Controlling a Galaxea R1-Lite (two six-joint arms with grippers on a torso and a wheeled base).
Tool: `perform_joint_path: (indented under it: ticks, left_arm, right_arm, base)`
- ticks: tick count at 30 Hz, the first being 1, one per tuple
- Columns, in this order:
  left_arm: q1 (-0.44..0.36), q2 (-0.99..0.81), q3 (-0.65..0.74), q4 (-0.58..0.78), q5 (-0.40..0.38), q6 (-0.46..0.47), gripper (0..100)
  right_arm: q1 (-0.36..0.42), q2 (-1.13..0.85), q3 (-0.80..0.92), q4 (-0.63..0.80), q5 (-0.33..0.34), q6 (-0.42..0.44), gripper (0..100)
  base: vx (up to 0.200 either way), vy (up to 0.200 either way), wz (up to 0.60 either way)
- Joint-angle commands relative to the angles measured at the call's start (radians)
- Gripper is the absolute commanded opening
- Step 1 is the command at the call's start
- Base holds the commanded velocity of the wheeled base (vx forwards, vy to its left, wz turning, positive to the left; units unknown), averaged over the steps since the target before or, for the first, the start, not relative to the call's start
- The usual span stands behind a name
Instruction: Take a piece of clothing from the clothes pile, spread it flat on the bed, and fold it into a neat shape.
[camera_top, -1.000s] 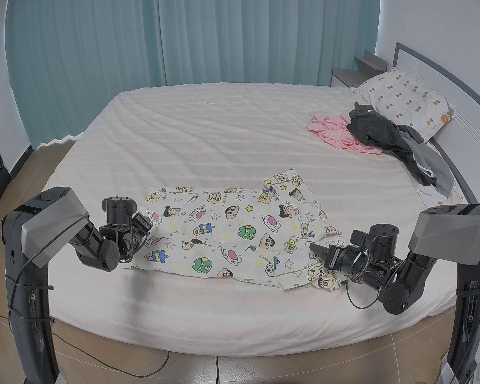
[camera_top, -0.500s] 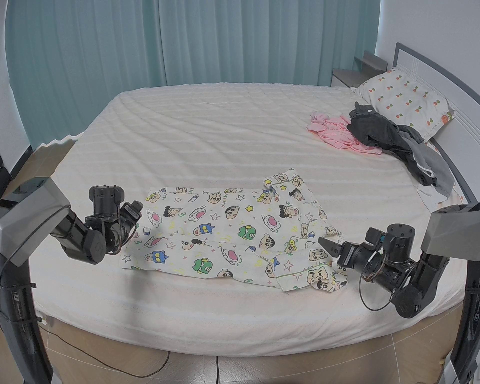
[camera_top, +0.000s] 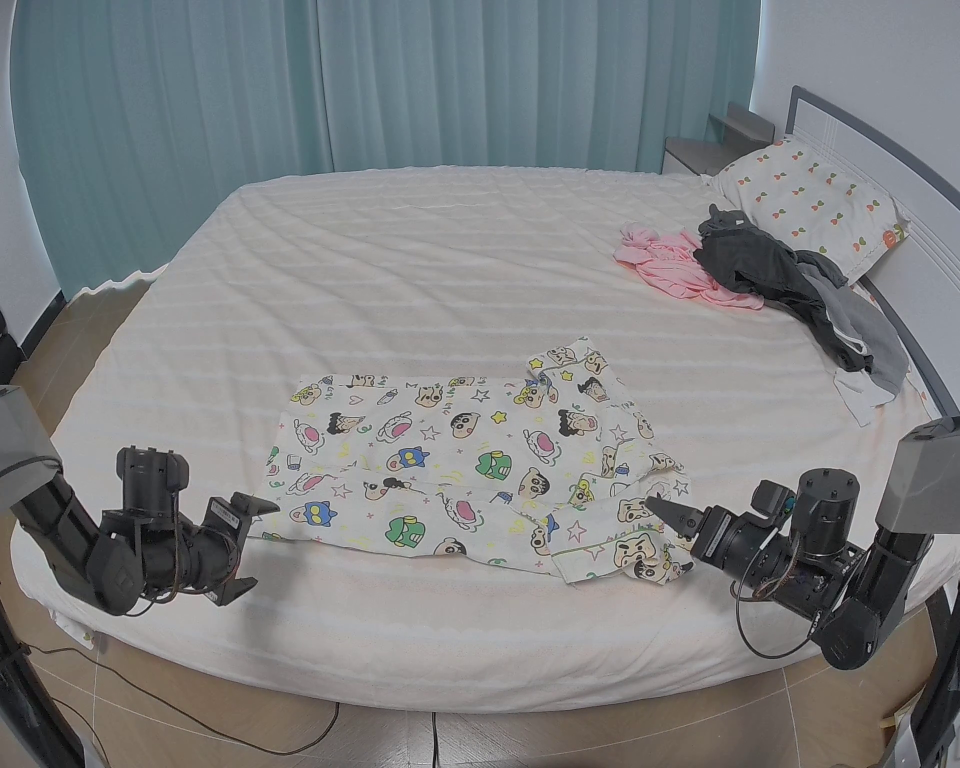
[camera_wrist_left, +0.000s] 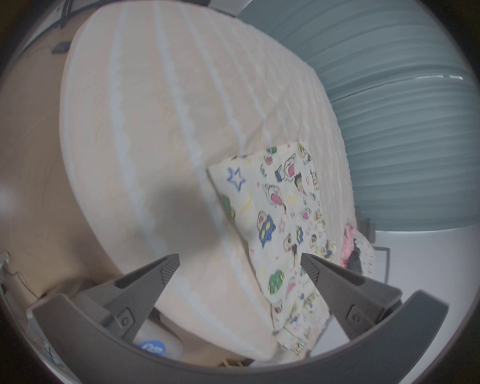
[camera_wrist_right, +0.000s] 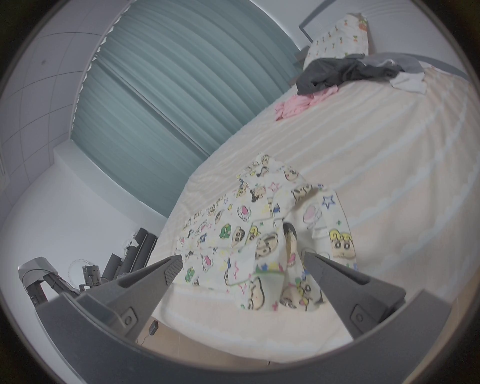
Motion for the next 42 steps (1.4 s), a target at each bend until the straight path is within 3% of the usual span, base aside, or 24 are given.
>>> perform_joint_path:
  ticks: [1,2,4,6,12,18,23,26,27,37,42]
  left_arm:
    - [0.047,-0.036,0.162,-0.171,-0.078,-0.045,100]
    - [0.051,-0.029,0.171,-0.193,-0.081,-0.045,100]
    - [0.054,0.003,0.195,-0.253,-0.089,-0.046,100]
    - [0.054,0.038,0.214,-0.309,-0.090,-0.043,100]
    - [0.051,0.073,0.274,-0.432,-0.092,-0.017,100]
    - [0.047,0.093,0.295,-0.472,-0.090,0.001,100]
    - [0.040,0.098,0.297,-0.472,-0.087,0.004,100]
    - [0.037,0.103,0.297,-0.475,-0.083,0.006,100]
    - [0.037,0.104,0.297,-0.475,-0.081,0.006,100]
    - [0.030,0.110,0.303,-0.475,-0.078,0.007,100]
    - [0.030,0.118,0.304,-0.475,-0.077,0.043,100]
  right_arm:
    - [-0.075,0.131,0.047,-0.053,0.082,-0.024,100]
    - [-0.091,0.133,0.045,-0.053,0.114,-0.042,100]
    - [-0.144,0.131,0.042,-0.041,0.264,-0.091,100]
    - [-0.177,0.139,0.016,-0.013,0.361,-0.099,100]
    - [-0.190,0.194,-0.158,0.140,0.373,-0.111,100]
    - [-0.188,0.200,-0.262,0.192,0.384,-0.119,100]
    - [-0.190,0.200,-0.319,0.269,0.415,-0.133,100]
    - [-0.196,0.214,-0.316,0.280,0.470,-0.157,100]
    - [-0.196,0.219,-0.316,0.281,0.473,-0.157,0]
    - [-0.246,0.223,-0.299,0.249,0.484,-0.157,0]
    - [-0.268,0.237,-0.254,0.157,0.502,-0.154,0]
  base:
    - [0.000,0.000,0.00]
    - [0.000,0.000,0.00]
    - [0.000,0.000,0.00]
    - [0.000,0.000,0.00]
    - [0.000,0.000,0.00]
    - [0.000,0.000,0.00]
    - [0.000,0.000,0.00]
    - [0.000,0.000,0.00]
    - [0.000,0.000,0.00]
    - [0.000,0.000,0.00]
    - [0.000,0.000,0.00]
